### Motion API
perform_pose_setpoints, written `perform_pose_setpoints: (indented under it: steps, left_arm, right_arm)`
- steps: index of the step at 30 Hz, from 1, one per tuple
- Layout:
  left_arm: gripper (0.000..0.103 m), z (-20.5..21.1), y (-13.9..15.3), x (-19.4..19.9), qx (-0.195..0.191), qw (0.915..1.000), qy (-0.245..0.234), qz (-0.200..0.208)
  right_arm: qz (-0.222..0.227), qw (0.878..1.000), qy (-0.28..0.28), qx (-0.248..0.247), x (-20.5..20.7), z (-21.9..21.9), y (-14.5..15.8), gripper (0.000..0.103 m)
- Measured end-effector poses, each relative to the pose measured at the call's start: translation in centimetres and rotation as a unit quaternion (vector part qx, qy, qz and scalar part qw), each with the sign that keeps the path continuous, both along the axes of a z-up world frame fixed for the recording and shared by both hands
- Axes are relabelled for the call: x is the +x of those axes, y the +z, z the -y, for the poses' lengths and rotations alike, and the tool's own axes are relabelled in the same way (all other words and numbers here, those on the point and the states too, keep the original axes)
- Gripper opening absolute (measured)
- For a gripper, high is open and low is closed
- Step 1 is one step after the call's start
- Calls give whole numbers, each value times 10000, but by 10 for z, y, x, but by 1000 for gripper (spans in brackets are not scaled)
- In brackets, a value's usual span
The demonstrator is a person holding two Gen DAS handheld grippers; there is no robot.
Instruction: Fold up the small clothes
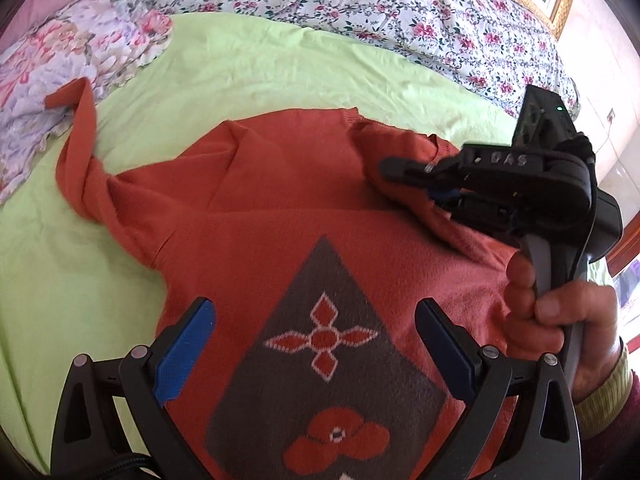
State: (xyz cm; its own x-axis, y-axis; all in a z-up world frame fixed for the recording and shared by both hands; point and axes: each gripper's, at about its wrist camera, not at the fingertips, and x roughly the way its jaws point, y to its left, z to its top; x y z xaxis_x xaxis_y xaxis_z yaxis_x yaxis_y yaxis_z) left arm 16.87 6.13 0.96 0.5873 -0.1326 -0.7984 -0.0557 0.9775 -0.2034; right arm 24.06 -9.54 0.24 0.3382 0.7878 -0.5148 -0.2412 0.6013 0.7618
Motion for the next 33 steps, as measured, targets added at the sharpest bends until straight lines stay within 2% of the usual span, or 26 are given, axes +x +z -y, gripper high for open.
perform_pose_setpoints:
  steps: [4,6,8,10,13,17,18,19,20,21,22,23,24,25,27,28,30,31,33]
  left_arm:
    - [100,4,0,21,-14,10000,-91,2]
    - [100,8,0,37,-119,9998,-170,-23]
    - [100,11,-2,53,-302,9992,-260,-78]
    - [100,17,-6,67,-446,9982,-369,-174]
    - [100,27,-20,90,-369,9976,-379,-458]
    - [98,28,-39,111,-554,9957,-221,-713]
    - [91,29,-40,114,-520,9965,-201,-618]
    - [70,29,-40,117,-469,9971,-232,-546]
    - [57,31,-42,120,-465,9968,-295,-573]
    - [33,31,-43,122,-496,9967,-304,-573]
    - [15,31,-43,123,-578,9963,-337,-539]
    - [11,31,-43,122,-750,9949,-460,-497]
    - [9,32,-41,121,-731,9952,-477,-448]
    - [8,33,-37,118,-643,9961,-481,-376]
    - [7,30,-15,105,-535,9974,-484,25]
    - [7,22,1,95,-432,9978,-384,325]
    - [7,7,13,87,-93,9984,-131,547]
    - [6,-4,11,87,-17,9987,-28,508]
    - [7,-18,1,90,-171,9994,-46,285]
  right_arm:
    - [-210,9998,28,40,-3,13,-3,14]
    - [-202,9998,-54,-47,-8,24,2,24]
    - [-133,9998,-154,-34,-15,43,9,49]
    - [-3,9994,-354,47,-26,67,14,59]
    - [123,9972,-737,66,-43,99,21,60]
    - [171,9912,-1311,49,-72,144,24,60]
    - [184,9894,-1440,51,-79,152,25,60]
    - [211,9879,-1534,62,-85,157,26,60]
    - [239,9861,-1644,74,-92,163,28,60]
    - [245,9841,-1758,92,-97,168,30,60]
    - [272,9824,-1842,116,-102,172,31,60]
    - [298,9808,-1924,141,-107,176,33,60]
    - [273,9781,-2057,168,-109,179,34,60]
    - [283,9765,-2128,171,-112,182,36,60]
    - [319,9749,-2198,165,-114,186,40,60]
    - [347,9734,-2262,129,-116,190,44,60]
    - [422,9701,-2389,30,-120,201,49,60]
    - [469,9668,-2509,-112,-121,209,51,60]
    - [501,9611,-2690,-378,-120,219,52,60]
